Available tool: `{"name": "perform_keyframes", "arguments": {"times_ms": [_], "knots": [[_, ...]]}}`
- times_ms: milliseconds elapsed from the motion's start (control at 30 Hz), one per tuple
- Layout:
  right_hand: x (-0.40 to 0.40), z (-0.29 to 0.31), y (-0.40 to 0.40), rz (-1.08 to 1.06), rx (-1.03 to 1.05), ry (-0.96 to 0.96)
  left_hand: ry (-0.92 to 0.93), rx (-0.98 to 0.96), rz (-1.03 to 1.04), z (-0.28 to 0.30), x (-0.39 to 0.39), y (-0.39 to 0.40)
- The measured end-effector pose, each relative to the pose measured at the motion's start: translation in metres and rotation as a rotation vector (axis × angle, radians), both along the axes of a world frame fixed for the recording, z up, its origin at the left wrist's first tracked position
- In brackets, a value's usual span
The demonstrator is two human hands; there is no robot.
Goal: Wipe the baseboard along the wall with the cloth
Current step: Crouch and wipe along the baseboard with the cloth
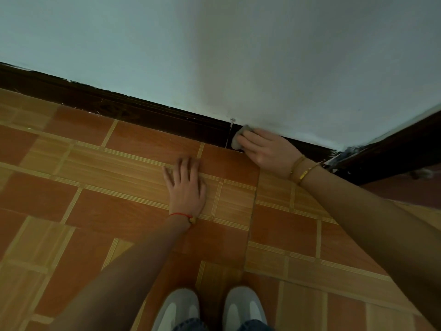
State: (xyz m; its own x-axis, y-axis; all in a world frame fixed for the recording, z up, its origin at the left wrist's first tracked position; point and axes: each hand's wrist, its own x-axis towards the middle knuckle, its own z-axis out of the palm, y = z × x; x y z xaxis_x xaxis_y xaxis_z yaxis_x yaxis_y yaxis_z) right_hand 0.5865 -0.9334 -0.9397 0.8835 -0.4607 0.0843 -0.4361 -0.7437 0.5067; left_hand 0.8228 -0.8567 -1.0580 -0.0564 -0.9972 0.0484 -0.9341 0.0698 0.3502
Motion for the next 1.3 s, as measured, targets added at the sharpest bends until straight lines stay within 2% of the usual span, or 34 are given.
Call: {"name": "perform_keyframes", "arguments": {"times_ms": [133,233,500,733,900,1167,1300], "knots": [[0.041,-0.007,-0.016,0.016,0.002,-0.1,-0.002,-0.007,0.001,-0.002,0.001,0.0],[0.039,-0.013,-0.016,0.012,0.005,-0.101,-0.008,-0.021,-0.004,-0.002,0.002,0.001],[-0.054,-0.008,0.013,0.006,0.033,0.04,0.001,-0.026,-0.001,-0.002,0.001,0.001],[-0.11,-0.009,0.038,-0.062,0.026,0.07,-0.023,-0.04,-0.001,-0.002,-0.001,0.002],[-0.09,-0.01,0.031,-0.05,0.017,0.1,-0.019,-0.04,-0.006,-0.004,-0.002,0.002],[0.0,-0.008,-0.002,-0.014,0.052,-0.022,-0.021,-0.04,-0.008,-0.005,-0.001,0.002],[-0.024,-0.006,0.002,0.02,0.004,-0.005,-0.011,-0.043,-0.011,-0.004,0.0,0.002]]}}
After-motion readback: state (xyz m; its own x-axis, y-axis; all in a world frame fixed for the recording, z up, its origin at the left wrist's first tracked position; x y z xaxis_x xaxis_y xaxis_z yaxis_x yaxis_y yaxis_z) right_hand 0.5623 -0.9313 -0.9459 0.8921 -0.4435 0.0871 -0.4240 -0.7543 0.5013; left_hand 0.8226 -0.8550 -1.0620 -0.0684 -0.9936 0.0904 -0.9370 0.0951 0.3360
